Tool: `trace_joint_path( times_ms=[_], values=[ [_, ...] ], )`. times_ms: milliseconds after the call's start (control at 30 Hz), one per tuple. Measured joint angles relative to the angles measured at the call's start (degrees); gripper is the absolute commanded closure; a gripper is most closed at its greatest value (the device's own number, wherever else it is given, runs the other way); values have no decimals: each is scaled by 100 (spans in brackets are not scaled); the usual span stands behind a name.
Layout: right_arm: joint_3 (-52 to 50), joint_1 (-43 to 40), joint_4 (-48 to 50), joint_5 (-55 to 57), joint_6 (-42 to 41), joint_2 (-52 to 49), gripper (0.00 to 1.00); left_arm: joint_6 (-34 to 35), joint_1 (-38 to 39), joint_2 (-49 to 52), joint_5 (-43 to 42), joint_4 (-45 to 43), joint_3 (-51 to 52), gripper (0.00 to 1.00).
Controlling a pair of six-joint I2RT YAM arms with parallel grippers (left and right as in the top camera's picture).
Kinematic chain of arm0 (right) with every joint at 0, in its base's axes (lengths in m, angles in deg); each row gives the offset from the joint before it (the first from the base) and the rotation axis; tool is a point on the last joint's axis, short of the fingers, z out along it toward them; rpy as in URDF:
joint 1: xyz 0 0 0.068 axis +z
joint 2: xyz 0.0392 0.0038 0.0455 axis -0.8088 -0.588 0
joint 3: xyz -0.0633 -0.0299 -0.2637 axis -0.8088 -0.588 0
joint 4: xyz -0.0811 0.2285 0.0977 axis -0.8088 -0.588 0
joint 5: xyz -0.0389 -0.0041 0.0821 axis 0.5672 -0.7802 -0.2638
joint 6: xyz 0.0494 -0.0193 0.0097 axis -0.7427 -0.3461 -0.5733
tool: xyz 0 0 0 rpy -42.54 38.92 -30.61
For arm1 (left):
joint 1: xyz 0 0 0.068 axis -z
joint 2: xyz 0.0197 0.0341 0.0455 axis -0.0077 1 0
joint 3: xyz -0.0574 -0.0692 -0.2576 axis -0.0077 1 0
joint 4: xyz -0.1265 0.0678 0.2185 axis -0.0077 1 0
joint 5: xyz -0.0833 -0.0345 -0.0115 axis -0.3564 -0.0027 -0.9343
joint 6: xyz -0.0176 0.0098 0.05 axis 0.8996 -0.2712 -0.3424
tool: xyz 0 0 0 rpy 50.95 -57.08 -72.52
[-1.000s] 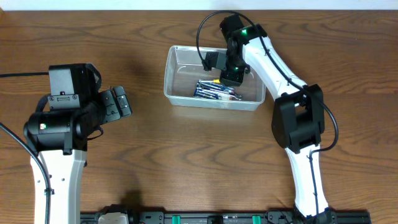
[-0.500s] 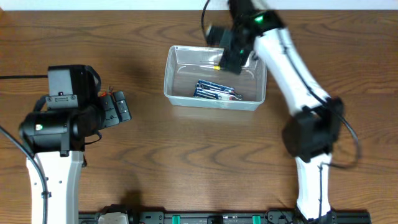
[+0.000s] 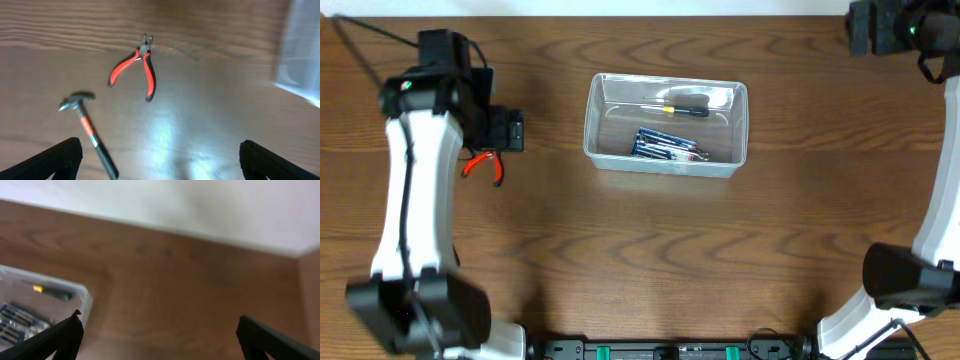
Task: Pack container
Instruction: 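Move the left gripper down over the red-handled pliers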
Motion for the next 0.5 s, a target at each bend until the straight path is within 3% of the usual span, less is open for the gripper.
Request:
trace_joint_path(
  times_ms=[200, 500],
  values=[
    [-144, -214, -177, 2, -245, -254, 1, -133, -149, 1281, 0, -146, 20, 2],
    [-144, -214, -236, -2, -284, -243, 1, -146, -483, 2293, -48, -431, 22, 1]
  ],
)
